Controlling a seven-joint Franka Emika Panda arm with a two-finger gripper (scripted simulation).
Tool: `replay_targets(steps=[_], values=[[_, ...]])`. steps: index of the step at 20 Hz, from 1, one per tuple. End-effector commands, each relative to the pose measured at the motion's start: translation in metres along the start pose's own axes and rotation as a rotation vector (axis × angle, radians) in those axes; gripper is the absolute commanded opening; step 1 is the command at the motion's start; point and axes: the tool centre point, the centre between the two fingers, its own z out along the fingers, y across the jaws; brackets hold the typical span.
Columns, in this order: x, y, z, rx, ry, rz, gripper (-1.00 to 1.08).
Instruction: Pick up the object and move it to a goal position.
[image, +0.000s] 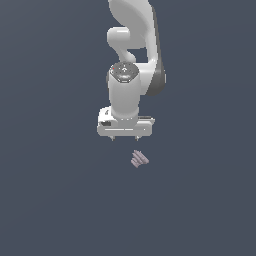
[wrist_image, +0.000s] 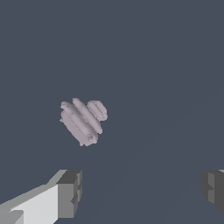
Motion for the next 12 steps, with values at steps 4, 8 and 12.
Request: replay_targets(steps=[4, 8, 12], values=[[0.000, 0.004, 0.000, -0.006, -0.001, -0.003, 1.00], [0.000, 0.019, 0.002, -0.029, -0.006, -0.013, 1.00], [0.000, 0.023, 0.003, -0.035, -0.008, -0.017, 1.00]])
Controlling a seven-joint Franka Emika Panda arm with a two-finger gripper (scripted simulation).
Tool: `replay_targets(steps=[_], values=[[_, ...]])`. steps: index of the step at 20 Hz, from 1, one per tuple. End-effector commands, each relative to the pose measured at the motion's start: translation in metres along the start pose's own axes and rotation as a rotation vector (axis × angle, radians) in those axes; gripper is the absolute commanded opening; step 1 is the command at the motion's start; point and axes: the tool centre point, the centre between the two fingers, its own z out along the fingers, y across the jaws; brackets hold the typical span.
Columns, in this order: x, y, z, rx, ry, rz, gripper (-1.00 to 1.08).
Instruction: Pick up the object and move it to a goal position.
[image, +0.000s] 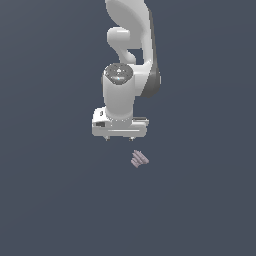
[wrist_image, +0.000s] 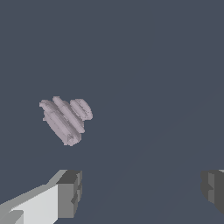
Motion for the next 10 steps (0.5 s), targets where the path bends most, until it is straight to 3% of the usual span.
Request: replay_targets(steps=[1, 10], values=[[0.0001, -0.0001, -0.0001, -0.001, 0.000, -0.001, 1.00], [0.0033, -0.0056, 0.0038, 0.000, 0.000, -0.049, 1.00]])
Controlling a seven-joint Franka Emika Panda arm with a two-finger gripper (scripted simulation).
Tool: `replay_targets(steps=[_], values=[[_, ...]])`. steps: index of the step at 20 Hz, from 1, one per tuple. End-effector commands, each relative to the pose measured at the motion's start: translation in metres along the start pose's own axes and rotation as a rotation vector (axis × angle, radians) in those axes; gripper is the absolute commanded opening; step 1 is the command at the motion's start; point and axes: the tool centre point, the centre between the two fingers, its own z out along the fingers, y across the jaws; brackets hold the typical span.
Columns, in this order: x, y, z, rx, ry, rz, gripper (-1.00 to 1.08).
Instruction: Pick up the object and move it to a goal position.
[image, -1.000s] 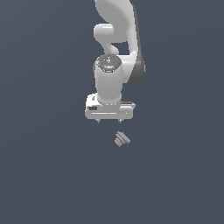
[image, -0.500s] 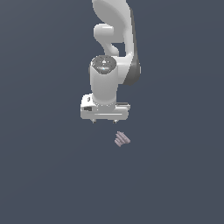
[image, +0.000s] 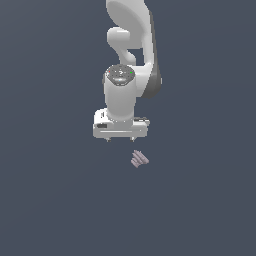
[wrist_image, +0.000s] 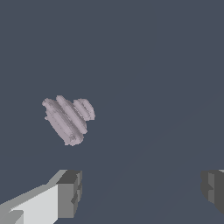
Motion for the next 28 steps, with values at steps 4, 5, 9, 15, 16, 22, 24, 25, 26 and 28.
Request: replay_targets(steps=[4, 5, 9, 15, 16, 22, 24, 25, 26, 28], values=[[0.006, -0.010, 0.007, 0.003, 0.000, -0.081, 1.00], [0.007, -0.012, 0.008, 0.004, 0.000, -0.102, 1.00], [0.013, -0.024, 0.016, 0.009, 0.000, -0.201, 1.00], [0.025, -0.048, 0.032, 0.021, 0.003, -0.389, 1.00], [0.026, -0.051, 0.034, 0.024, 0.004, -0.418, 1.00], [0.034, -0.069, 0.045, 0.036, 0.010, -0.552, 1.00], [0.035, -0.073, 0.048, 0.039, 0.011, -0.583, 1.00], [0.036, -0.074, 0.049, 0.040, 0.012, -0.596, 1.00], [0.036, -0.076, 0.050, 0.041, 0.013, -0.607, 1.00], [0.037, -0.078, 0.051, 0.043, 0.014, -0.624, 1.00]])
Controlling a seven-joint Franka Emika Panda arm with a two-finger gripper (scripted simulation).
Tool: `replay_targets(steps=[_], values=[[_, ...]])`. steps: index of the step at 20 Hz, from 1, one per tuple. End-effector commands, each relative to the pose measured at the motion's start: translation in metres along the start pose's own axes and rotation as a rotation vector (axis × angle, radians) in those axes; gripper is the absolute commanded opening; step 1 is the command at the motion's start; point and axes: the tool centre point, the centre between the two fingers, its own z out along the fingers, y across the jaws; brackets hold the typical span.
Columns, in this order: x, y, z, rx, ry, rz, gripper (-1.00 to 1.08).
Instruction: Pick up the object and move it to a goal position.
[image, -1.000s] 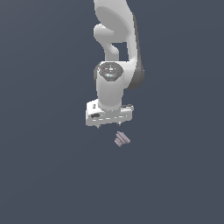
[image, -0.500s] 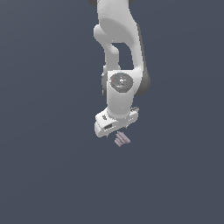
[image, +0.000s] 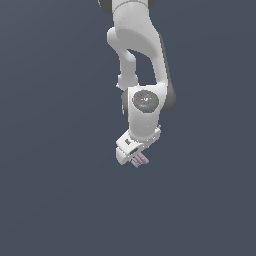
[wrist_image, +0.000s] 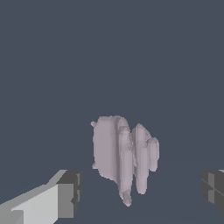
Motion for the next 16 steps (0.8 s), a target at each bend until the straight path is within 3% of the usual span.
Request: replay_targets(steps=[1, 8, 16], values=[[0.002, -0.001, 0.002, 0.002, 0.002, -0.022, 1.00], [0.003, -0.002, 0.006, 0.002, 0.002, -0.024, 1.00], [0.002, -0.003, 0.044, 0.002, 0.002, -0.029, 1.00]])
